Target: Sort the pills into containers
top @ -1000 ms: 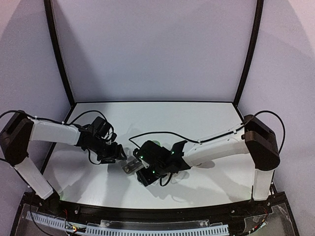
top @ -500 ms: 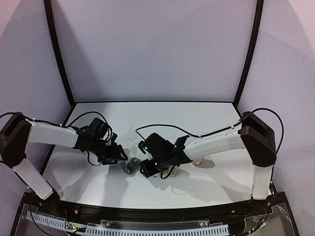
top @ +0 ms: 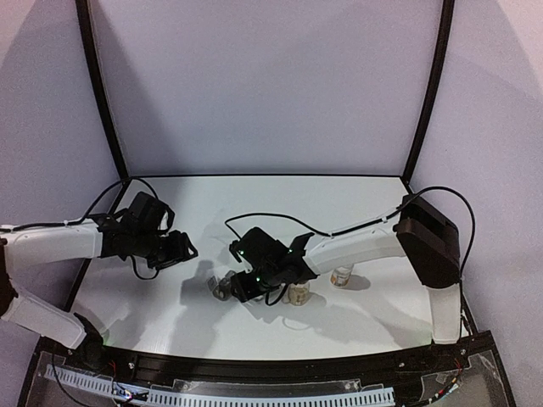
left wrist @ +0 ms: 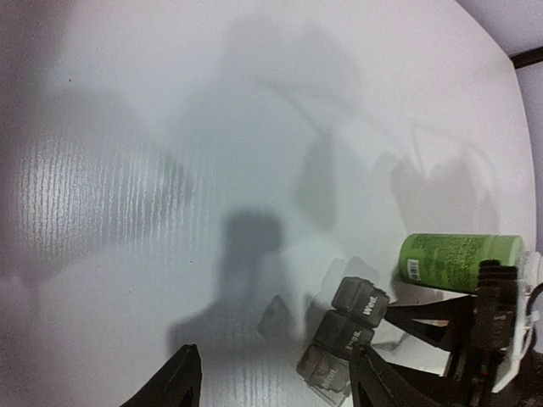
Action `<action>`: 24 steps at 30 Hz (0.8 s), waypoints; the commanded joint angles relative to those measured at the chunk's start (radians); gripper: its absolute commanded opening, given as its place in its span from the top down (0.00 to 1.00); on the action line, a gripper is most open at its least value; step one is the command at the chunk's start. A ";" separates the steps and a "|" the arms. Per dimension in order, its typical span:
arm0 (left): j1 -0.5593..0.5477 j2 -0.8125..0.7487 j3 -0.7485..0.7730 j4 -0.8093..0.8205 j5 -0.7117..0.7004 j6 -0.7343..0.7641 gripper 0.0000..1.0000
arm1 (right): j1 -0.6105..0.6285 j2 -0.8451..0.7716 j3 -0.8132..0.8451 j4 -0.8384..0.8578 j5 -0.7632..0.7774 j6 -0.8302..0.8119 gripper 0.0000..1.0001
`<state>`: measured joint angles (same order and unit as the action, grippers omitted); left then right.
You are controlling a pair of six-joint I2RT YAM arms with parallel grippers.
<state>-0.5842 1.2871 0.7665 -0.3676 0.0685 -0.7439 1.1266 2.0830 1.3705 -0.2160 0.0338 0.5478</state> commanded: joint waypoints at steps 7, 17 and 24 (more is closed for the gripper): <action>0.006 0.174 -0.061 0.164 0.309 0.024 0.48 | -0.025 0.034 0.026 -0.003 0.013 0.010 0.48; 0.006 0.232 -0.077 0.229 0.424 0.014 0.54 | -0.025 0.040 0.020 0.005 0.005 0.014 0.50; 0.006 0.262 -0.103 0.257 0.454 0.011 0.61 | -0.024 0.047 0.024 0.011 -0.008 0.021 0.51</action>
<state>-0.5823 1.5437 0.6878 -0.1428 0.4792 -0.7342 1.1107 2.0938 1.3800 -0.2086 0.0372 0.5584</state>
